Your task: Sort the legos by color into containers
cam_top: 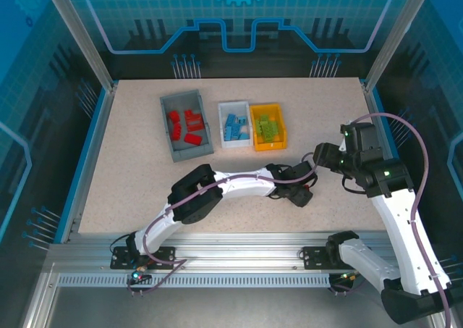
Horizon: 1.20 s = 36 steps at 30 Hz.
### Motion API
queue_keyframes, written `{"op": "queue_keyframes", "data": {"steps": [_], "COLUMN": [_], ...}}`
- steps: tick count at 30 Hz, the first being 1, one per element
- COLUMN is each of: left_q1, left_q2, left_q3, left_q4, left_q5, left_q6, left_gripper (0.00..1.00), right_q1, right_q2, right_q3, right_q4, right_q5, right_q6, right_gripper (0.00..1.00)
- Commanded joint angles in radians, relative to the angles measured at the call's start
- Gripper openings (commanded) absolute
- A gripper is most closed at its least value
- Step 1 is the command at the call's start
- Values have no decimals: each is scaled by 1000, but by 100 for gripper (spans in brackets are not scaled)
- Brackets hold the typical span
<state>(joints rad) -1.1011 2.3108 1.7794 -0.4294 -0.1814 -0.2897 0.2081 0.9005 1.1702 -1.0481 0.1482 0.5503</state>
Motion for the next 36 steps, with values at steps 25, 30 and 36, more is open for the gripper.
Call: {"op": "queue_keyframes", "data": {"steps": [25, 30, 36], "left_q1": [-3, -6, -18], "left_q2": [138, 140, 82], "left_q3": [186, 176, 85], "left_q4": [-55, -52, -20], "left_q5": [20, 34, 15], "left_q6": [91, 93, 99], "left_gripper": [69, 58, 48], "right_q1": [-31, -37, -52], "right_q2": [-18, -20, -20], "right_q3": [-38, -33, -47], "right_q4": [-3, -4, 7], "right_q5": [-35, -38, -54], "right_q6": [10, 7, 3], "right_gripper": [64, 64, 65]}}
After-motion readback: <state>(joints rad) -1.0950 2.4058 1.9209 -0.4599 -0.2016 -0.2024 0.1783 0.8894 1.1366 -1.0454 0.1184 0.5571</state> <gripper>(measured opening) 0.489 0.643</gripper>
